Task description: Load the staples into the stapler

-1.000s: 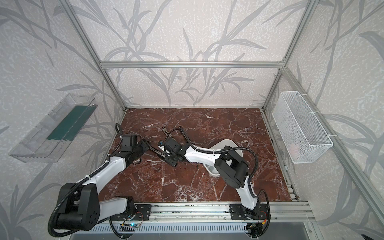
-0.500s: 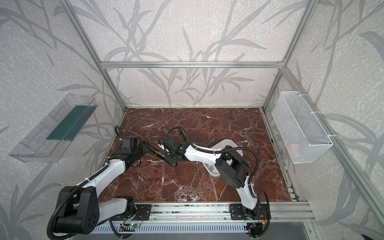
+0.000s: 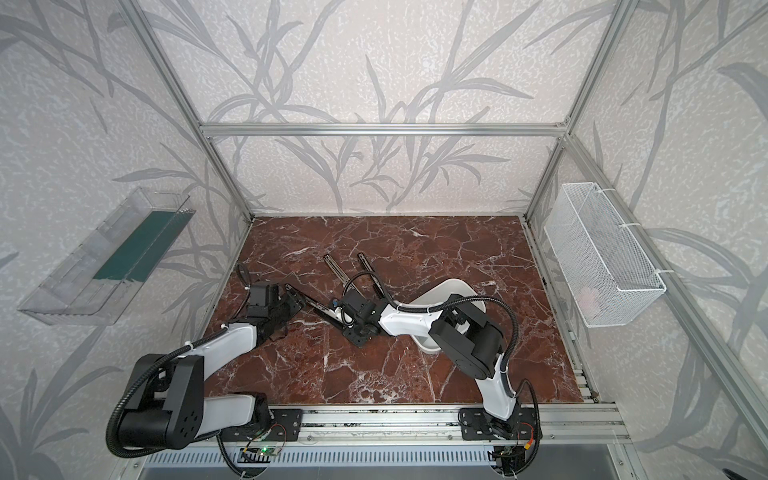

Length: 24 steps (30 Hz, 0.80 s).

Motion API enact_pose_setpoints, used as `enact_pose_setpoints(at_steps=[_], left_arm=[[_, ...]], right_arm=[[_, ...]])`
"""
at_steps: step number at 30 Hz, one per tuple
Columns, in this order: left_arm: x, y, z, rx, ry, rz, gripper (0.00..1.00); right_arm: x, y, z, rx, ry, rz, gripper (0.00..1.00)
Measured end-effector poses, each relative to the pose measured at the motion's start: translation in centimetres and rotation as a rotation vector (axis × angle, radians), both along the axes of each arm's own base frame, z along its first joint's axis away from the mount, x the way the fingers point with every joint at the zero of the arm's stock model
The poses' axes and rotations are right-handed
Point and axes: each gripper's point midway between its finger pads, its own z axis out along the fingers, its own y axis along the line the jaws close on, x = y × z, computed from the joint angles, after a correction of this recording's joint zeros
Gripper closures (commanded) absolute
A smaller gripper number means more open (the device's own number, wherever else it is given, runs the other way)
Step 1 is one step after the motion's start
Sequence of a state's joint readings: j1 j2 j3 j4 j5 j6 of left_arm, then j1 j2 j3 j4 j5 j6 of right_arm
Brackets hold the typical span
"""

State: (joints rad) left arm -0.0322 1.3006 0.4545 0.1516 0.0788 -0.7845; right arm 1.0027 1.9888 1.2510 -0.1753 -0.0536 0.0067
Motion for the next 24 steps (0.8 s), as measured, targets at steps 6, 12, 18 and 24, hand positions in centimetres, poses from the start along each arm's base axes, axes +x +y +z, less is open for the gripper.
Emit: enact_pose_setpoints(at_steps=[6,12,18,24], left_arm=[[0.6,0.7,0.6,0.036,-0.074,0.017,0.20],[1.1,1.2,1.2,0.042,-0.119,0.028,0.13],[1.5,4.1,1.6,0.009,-0.143,0.100,0.13],[2.0,5.6,1.3,-0.036,-0.140,0.118,0.14]], right_arm=[[1.0,1.4,1.2,0.046,-0.038,-0.004,0.54],[1.7,2.4,1.4,0.063,-0.051,-0.007,0.69],[1.7,2.3,1.3,0.058,-0.045,-0.009,0.85],[1.6,2.2,1.2,0.057,-0.044,-0.009,0.89]])
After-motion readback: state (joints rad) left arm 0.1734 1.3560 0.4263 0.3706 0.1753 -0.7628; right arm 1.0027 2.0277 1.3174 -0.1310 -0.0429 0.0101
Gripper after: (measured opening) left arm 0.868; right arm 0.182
